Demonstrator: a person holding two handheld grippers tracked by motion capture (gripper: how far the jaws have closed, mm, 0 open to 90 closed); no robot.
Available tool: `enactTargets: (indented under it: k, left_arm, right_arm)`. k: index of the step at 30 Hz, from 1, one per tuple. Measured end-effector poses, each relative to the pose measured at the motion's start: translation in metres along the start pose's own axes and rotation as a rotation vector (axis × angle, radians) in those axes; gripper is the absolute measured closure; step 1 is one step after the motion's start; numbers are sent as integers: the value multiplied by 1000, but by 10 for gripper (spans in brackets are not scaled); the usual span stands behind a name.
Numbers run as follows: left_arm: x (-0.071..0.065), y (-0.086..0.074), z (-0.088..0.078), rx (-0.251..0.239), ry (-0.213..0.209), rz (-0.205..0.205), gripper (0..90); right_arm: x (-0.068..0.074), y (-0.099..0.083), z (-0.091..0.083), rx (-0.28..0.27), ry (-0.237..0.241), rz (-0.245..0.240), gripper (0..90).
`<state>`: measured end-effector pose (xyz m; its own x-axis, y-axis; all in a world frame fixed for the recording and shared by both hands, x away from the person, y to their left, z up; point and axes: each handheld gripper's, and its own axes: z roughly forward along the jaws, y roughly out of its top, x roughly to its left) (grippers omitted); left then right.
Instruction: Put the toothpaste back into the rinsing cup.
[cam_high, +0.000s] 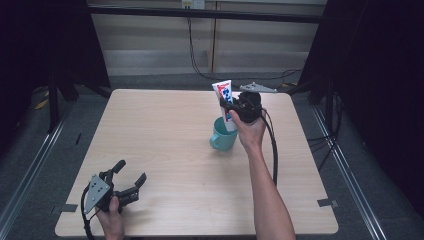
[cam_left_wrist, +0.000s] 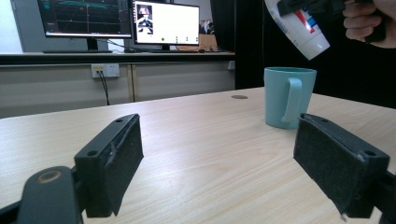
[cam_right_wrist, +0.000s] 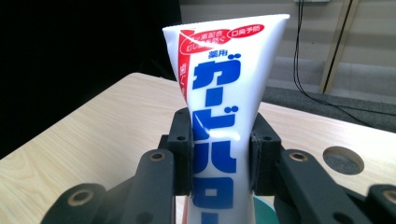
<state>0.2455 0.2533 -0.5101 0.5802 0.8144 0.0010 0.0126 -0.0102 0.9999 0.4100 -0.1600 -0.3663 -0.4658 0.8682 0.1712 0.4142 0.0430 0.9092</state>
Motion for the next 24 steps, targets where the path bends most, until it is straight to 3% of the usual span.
enactTargets:
  k: [8, 24]
  left_arm:
    - [0, 0, 0, -1, -3, -5, 156]
    - [-1, 0, 1, -5, -3, -13, 156]
  right_arm:
    - [-8, -3, 7, 17, -19, 9, 671]
    - [-8, -12, 25, 57, -27, 1, 666]
